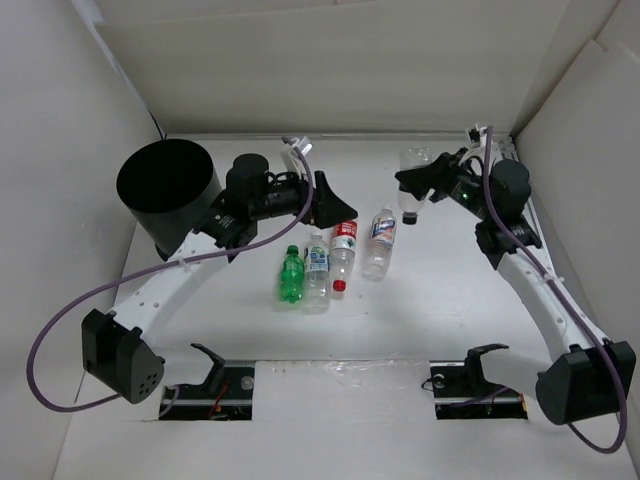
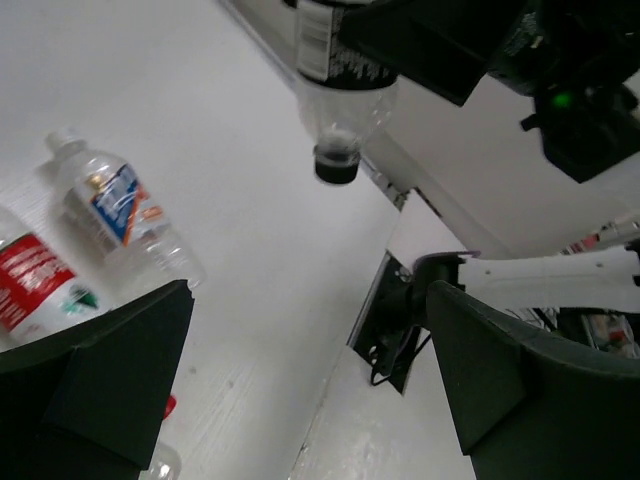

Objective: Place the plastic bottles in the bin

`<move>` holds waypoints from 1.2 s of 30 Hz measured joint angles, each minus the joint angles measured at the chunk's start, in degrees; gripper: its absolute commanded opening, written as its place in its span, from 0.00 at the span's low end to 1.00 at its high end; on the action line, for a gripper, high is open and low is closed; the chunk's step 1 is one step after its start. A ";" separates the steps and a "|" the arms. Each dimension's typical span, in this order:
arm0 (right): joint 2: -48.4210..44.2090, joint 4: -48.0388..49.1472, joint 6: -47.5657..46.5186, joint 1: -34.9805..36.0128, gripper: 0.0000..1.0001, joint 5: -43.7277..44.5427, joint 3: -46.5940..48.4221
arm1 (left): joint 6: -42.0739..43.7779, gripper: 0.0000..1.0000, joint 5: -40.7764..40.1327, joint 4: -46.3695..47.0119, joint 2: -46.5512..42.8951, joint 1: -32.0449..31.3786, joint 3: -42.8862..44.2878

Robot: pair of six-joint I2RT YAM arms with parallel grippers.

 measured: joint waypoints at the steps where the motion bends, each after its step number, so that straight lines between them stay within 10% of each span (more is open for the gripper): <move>1: -0.26 3.63 2.03 1.60 0.07 -2.16 -0.17 | -0.35 0.99 1.44 2.08 0.11 -0.39 0.00; 17: 16.13 40.54 25.03 23.10 0.07 -10.08 5.92 | -1.42 0.96 7.63 15.45 -1.16 -1.84 -2.01; 24: 21.79 49.07 29.97 25.75 0.14 -8.70 9.03 | -0.22 0.26 6.32 14.60 -4.07 -1.64 -4.83; 26: 22.16 50.34 30.88 26.08 0.33 -8.68 9.62 | 0.76 0.03 4.17 14.05 -5.18 -1.73 -4.81; 27: 22.16 50.75 30.95 26.23 0.67 -8.68 9.77 | 0.81 0.03 3.52 13.84 -5.66 -1.90 -4.81; 29: 22.14 50.88 31.12 26.49 1.00 -8.33 10.03 | 1.49 0.00 1.05 12.90 -6.75 -2.36 -4.68; 36: 17.44 40.76 23.82 20.85 1.00 -8.13 9.70 | 1.25 0.00 -19.15 3.63 -8.15 0.26 3.06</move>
